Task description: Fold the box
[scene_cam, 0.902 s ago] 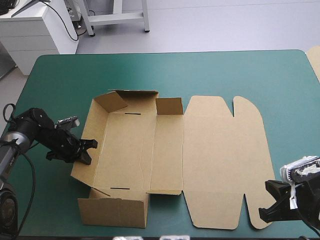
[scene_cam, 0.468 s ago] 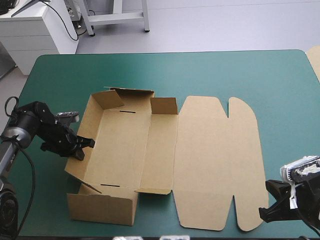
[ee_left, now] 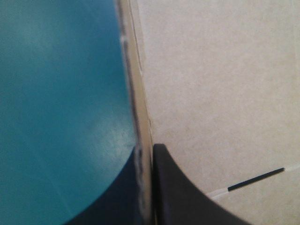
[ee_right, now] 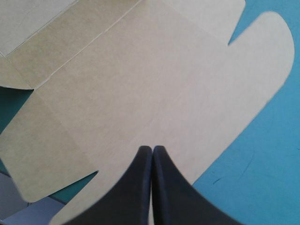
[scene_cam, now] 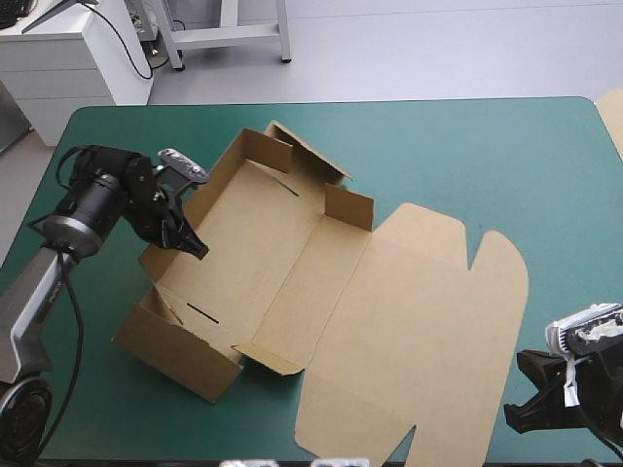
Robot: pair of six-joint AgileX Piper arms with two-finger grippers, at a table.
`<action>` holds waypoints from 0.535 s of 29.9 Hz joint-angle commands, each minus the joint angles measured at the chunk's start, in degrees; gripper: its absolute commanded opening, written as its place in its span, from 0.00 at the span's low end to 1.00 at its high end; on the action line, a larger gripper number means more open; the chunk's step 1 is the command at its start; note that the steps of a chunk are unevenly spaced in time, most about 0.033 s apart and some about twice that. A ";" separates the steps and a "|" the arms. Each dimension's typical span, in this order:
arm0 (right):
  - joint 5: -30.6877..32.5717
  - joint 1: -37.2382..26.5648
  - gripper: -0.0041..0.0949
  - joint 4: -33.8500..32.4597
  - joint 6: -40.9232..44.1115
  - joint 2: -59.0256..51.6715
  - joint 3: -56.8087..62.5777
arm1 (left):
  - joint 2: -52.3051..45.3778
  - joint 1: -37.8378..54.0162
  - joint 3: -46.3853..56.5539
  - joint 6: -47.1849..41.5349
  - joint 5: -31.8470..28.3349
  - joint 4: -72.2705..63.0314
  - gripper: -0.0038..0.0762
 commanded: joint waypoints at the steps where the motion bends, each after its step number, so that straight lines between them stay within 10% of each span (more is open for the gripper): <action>1: -0.33 -0.26 0.02 -0.02 -0.28 0.39 -1.41 | 0.43 -6.34 -5.38 1.57 2.60 10.85 0.04; 16: -0.33 -0.26 0.02 -0.12 2.05 0.39 -1.41 | 6.46 -22.47 -9.13 -6.84 -17.73 40.68 0.04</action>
